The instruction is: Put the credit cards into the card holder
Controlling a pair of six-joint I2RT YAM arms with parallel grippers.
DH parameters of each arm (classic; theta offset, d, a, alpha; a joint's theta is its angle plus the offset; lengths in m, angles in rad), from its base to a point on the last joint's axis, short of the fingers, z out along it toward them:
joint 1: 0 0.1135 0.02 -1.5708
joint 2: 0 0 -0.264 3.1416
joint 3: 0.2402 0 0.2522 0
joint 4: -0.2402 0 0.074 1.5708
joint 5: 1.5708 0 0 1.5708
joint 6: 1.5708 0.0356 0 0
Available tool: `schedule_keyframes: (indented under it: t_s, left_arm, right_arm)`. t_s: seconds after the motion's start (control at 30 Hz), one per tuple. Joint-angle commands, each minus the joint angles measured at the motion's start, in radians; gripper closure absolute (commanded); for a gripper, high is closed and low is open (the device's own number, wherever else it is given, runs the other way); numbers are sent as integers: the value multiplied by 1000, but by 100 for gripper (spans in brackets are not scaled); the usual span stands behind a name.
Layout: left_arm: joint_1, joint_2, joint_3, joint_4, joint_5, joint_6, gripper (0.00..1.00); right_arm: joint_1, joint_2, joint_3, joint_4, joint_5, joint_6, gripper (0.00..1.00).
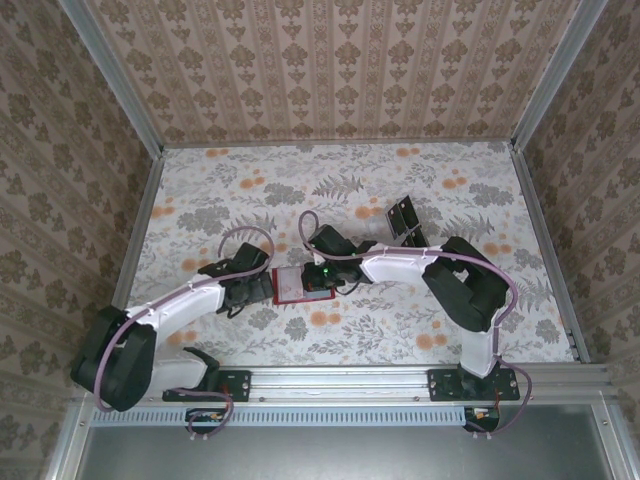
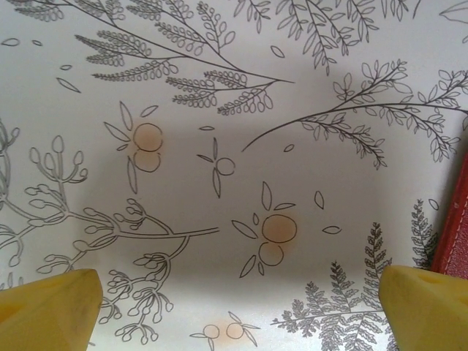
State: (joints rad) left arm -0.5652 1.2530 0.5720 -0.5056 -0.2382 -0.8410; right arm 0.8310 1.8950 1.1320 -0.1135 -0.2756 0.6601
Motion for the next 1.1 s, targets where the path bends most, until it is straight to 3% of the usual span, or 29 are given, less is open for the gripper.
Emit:
schedule_keyframes:
  t_s: [0.0,0.8,1.07]
  left_arm:
    - [-11,15,20,5,-6,5,0]
    - [-30,81,6,37,-10,-3,0]
    - [-35,89,3,45,-7,-3,0]
  right_arm:
    - [10,14,33,-38,17,-14,100]
    - [15,23,55,-67,52,-31,100]
    - [18,81,80,-47,13,-25,100]
